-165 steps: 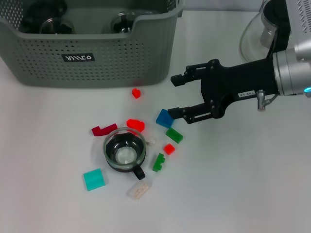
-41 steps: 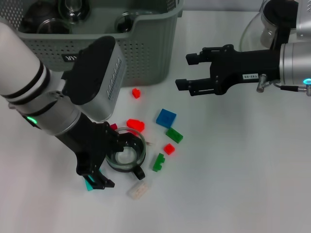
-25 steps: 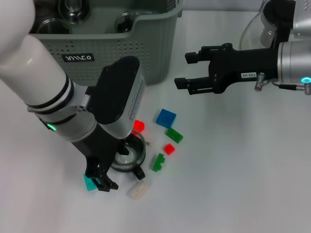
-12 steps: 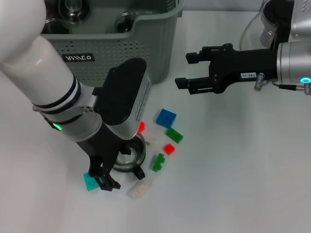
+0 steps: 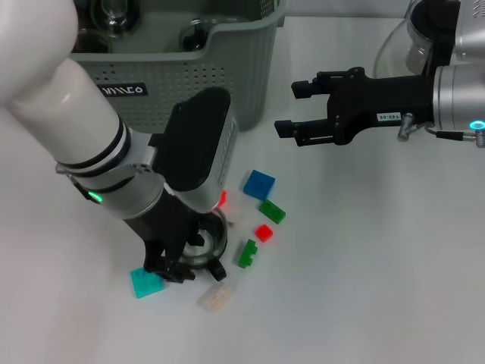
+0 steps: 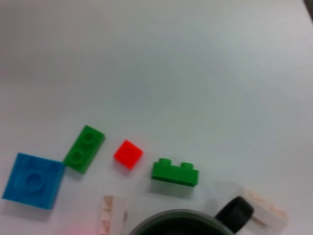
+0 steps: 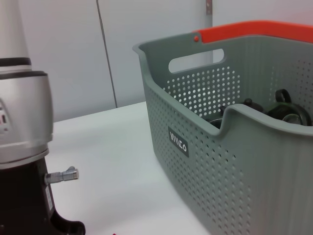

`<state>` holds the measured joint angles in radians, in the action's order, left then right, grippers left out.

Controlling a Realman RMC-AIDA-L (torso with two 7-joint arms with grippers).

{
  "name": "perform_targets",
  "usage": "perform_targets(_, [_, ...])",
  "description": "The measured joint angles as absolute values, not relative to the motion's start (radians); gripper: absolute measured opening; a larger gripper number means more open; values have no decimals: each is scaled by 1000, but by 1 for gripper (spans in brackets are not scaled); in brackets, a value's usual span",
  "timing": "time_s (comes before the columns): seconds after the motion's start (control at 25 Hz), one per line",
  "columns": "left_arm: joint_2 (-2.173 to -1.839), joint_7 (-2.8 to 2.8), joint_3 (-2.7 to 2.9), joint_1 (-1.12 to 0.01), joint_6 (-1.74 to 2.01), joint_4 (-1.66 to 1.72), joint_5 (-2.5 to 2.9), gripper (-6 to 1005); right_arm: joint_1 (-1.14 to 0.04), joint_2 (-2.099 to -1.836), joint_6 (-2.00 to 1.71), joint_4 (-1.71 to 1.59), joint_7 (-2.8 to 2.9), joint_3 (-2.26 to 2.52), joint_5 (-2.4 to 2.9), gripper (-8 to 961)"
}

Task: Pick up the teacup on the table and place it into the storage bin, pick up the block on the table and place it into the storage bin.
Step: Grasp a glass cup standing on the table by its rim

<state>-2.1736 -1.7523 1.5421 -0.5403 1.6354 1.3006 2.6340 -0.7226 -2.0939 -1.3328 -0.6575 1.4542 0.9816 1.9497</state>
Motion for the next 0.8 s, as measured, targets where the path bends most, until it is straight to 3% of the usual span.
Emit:
perform_targets(0.2, [-2174,-1766,1550,-545,1628,1298,2634,506,-722,-2094,-1333,-658,1454,983,1950,804])
perform_targets(0.4, [-2174,-1766,1565,-548,1653,1300,2634,265,-722,-2095,-1336,-658,1454,984,1950,804])
perform_targets(0.72, [-2174,-1767,1568,-555,1682,1319,2627,54,-722,-2095,-1333,-659,1453,985,1950,804])
perform_targets(0.8, [-2174,-1770,1569,-557,1685,1327,2628,55,-720,-2095,-1332,-659,1453,983,1950,804])
